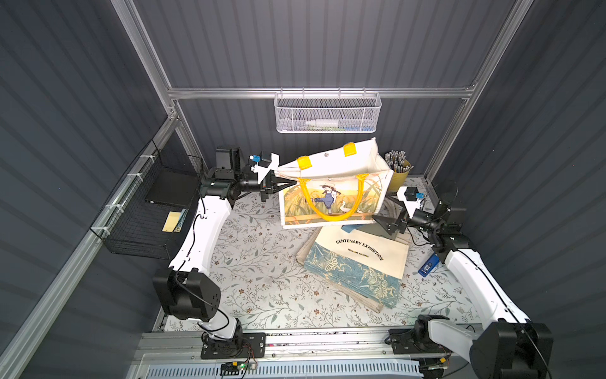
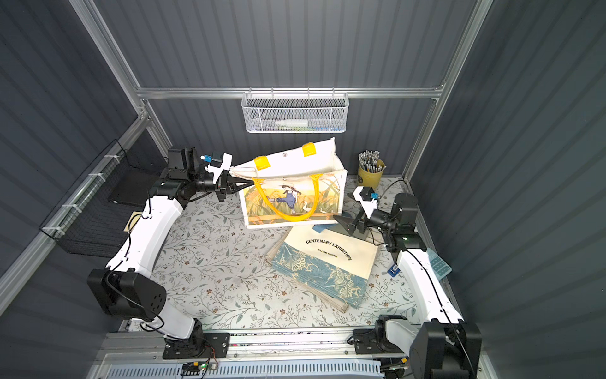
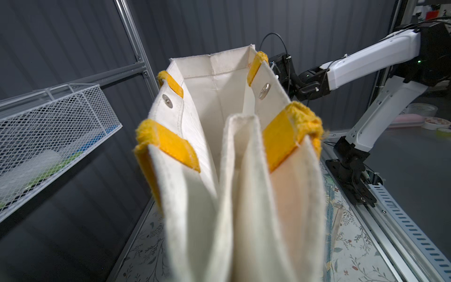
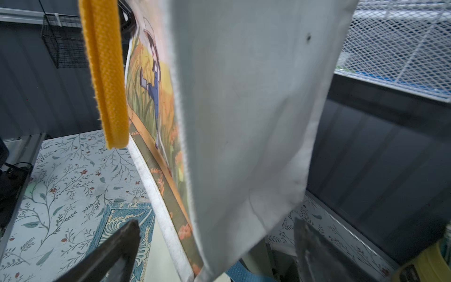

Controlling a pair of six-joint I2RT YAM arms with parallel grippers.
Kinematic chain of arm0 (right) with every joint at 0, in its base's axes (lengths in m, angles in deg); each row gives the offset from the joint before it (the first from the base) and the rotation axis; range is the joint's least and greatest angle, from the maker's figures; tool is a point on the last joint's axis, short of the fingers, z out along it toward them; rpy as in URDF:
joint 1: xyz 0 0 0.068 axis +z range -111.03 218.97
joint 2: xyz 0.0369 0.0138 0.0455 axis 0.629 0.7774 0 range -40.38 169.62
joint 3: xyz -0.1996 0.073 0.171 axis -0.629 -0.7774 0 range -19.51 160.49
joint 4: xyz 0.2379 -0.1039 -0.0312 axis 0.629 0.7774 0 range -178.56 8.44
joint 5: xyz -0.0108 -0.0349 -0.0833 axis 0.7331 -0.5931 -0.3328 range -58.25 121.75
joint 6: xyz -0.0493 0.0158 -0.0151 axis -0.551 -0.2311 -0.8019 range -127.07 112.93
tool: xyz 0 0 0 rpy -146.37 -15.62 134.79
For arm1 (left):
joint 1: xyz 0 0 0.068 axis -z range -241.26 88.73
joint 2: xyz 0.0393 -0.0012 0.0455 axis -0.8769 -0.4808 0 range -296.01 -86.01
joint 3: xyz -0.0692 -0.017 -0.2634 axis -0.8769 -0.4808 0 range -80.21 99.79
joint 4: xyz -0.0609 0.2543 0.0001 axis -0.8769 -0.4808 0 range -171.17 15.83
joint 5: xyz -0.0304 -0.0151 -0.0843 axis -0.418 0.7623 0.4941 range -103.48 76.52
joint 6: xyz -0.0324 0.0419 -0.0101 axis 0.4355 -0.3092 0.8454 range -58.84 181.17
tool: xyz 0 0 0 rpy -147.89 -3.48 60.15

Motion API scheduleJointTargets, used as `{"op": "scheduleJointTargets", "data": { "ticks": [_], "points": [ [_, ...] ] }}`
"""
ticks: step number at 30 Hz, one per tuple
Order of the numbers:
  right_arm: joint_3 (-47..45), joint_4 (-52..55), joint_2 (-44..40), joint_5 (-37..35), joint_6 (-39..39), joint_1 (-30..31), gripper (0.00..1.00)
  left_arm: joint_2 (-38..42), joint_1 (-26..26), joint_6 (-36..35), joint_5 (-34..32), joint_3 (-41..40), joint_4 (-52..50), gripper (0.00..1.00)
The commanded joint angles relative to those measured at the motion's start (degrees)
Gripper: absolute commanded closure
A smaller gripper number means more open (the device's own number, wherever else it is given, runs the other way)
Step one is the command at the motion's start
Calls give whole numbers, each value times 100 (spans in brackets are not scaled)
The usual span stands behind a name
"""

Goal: Put away the canvas bag
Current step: Press the canvas bag at the center of the board.

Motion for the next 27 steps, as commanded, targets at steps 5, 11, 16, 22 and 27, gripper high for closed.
{"op": "scheduleJointTargets", "data": {
  "ticks": [5,11,16,22,27],
  "points": [
    [484,-31,493,1103,-275,108,6,238,-2,-196,677,12,-58,100],
    [878,1273,761,1691,-1539,542,25,101,3,-45,789,114,215,100],
    [968,1760,716,2021,-2030,635,57,-97,-2,40,866,271,281,100],
    [848,1799,459,2021,-2058,653,79,-200,3,111,862,338,365,100],
    [723,1520,401,1787,-1958,665,100,-236,7,158,890,355,422,100]
  ]
}}
